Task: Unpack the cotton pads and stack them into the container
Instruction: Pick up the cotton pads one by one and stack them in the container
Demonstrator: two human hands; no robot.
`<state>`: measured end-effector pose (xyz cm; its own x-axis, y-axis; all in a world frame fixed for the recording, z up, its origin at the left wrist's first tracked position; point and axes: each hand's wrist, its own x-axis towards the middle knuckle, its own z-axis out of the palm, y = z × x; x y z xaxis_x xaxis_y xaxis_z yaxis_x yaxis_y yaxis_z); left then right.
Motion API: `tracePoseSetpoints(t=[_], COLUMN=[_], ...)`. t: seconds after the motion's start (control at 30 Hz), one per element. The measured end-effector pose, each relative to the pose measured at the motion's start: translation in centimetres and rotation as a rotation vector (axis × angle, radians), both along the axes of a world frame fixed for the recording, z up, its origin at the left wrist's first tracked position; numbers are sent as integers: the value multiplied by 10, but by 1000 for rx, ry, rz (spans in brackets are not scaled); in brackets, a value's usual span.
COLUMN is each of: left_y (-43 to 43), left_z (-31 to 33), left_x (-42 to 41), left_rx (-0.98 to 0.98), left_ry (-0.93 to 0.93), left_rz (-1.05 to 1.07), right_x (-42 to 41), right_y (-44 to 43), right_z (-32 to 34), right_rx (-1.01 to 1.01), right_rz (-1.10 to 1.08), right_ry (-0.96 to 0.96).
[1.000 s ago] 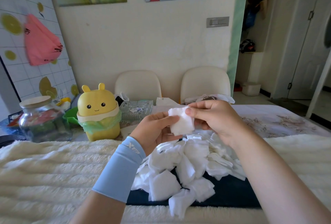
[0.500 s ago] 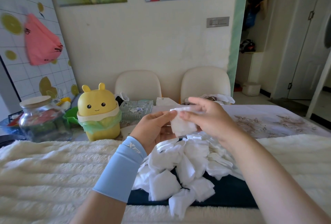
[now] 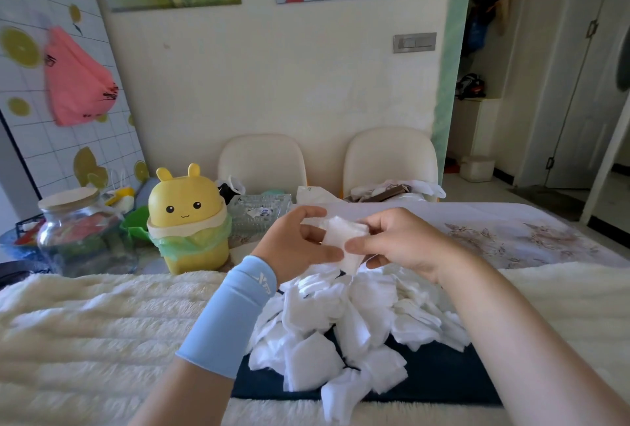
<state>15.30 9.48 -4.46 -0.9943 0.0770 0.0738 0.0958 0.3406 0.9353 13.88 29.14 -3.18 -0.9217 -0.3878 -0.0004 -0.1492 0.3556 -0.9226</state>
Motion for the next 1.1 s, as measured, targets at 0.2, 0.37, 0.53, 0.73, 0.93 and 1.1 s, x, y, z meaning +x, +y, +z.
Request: tracePoseSetpoints(t=[0.2,0.37,0.53,0.73,0.93,1.1], left_y=[-2,4,17,12,7,2], left_z=[33,29,-7,-29,-38,-39], left_x=[-53,-105,-138,-156,-154,-148], left_rx=[-343,-683,-936,-1022,-1037,-941], left_ry=[80,30,-13,-32,27,6], left_rz=[68,66,-95,-146,-153,-138], right_x=[-58,-109,-136,-149,-159,-156], right_y=[2,-7,-17,-26,-47,-34], right_z=[36,25,-2,-26,-40,-27], right_rx=[108,459,828,992,720,515], right_rz=[-223,-222,-237,-284,-167,-234], right_ry=[117,84,7,23,-172,-288])
